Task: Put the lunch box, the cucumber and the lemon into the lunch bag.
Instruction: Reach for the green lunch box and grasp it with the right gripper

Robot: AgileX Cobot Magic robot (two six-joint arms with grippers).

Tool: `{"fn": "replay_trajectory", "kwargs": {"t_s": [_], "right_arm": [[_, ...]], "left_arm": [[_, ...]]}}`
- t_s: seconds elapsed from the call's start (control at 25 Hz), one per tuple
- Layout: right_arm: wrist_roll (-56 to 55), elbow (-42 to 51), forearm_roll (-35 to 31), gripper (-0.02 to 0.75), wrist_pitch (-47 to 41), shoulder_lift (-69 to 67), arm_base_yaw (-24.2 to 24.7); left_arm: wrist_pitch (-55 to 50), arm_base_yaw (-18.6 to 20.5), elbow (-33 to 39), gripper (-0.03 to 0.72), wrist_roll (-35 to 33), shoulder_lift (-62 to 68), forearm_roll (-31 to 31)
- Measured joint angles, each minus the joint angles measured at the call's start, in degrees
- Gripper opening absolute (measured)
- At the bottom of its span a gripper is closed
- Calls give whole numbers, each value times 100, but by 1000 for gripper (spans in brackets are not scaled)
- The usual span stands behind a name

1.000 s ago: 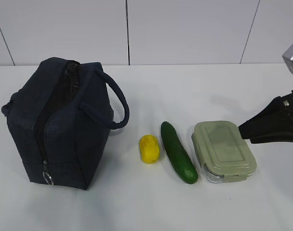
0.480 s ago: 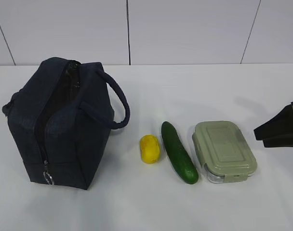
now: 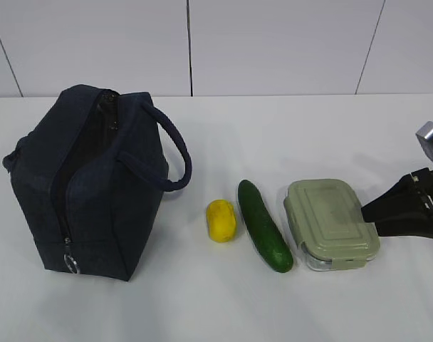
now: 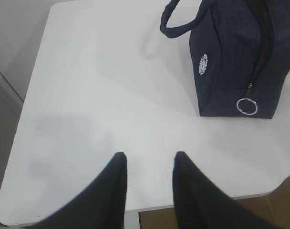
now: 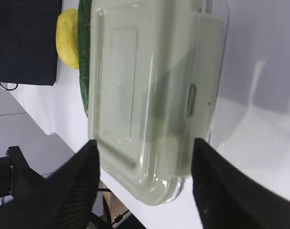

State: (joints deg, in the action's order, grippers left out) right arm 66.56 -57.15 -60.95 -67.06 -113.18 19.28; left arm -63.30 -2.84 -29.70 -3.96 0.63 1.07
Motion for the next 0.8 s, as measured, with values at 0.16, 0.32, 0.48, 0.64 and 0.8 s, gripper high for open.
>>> {"fn": "replay_trajectory", "kwargs": {"t_s": [0.16,0.32,0.48,0.64,0.8], "right_arm": [[39,-137,-42,576,0,-47,0],[224,-212,-115,633,0,-129,0],[285,-252,-151,641,0,-330,11],[538,-377,-390,643,0,-507,11],[611,-524,-419,642,13,-663,11]], "left_arm": [[0,0,0,237,0,0,0],[0,0,0,237,0,0,0],[3,0,0,237,0,0,0],[3,0,0,237,0,0,0],[3,0,0,237,0,0,0]]}}
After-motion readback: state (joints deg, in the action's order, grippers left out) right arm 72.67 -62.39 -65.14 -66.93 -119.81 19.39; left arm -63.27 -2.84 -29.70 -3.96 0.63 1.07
